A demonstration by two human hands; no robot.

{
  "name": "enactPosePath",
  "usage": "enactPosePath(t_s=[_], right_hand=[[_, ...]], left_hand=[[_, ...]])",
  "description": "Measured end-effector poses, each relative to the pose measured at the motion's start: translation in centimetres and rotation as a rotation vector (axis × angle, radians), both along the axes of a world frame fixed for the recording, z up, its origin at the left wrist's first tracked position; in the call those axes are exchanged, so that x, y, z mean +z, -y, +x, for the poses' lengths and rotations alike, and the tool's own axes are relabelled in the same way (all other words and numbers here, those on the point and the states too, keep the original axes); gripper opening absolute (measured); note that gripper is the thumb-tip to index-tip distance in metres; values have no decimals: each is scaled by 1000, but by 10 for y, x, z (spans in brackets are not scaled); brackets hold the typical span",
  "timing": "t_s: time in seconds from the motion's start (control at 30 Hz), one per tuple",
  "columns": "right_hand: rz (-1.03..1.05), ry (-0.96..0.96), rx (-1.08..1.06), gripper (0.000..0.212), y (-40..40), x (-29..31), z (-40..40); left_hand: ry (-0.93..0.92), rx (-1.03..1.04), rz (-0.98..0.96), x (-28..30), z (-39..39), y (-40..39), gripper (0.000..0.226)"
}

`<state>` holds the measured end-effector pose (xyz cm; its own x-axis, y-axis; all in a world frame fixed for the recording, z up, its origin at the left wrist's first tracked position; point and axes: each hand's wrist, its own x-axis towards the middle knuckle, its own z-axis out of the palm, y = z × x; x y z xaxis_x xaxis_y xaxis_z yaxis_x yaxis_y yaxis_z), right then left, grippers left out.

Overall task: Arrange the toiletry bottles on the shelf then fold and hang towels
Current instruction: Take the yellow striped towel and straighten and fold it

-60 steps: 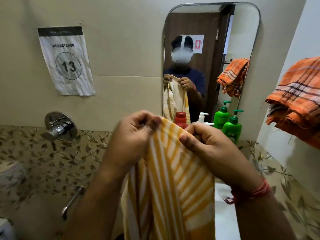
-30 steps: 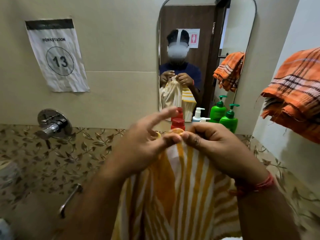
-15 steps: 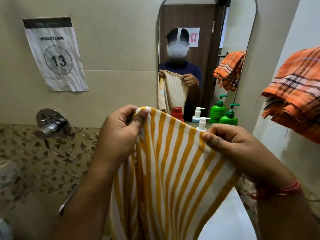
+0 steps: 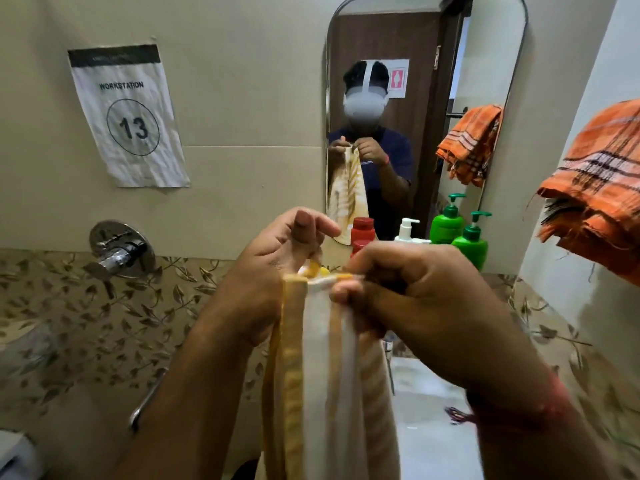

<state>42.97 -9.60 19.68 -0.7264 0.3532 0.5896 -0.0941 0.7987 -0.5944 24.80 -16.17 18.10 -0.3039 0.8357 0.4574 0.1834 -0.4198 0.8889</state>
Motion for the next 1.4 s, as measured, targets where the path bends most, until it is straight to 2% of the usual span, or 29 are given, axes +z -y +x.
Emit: enactPosePath(t_s=[0.1,0.2,0.3,0.4,0.57,0.7,0.97,1.2,1.4], right_hand=[[120,-94,-183,27,2,-9,-21],[6,-55,-78,5,0,-23,-34],[-11,-82,-112,14,-1,-33,-41],[-52,-193,-174,22,-5,-36,-44],[-90,-318,-255,24,-6,-35,-44],[-92,-337,-293,21,-3,-41,-49],[-164,-460,-316,16,-3,-46,-49],[-100,-537,-401,12,-1,-48,-53],[1,-591,-539,16,-1,-49,-57]], left_hand=[[37,-93,33,4,6,3,47],[6,-60,32,7,7,3,39],[-7,-10,39,4,5,3,29],[41,-52,77,-4,-1,5,11],[334,-119,112,-16,-9,6,35],[444,-64,89,-21,-2,2,35],[656,-130,53,-23,9,-4,27],[511,-101,113,-26,26,-2,27],[353,78,134,-30,35,0,19]])
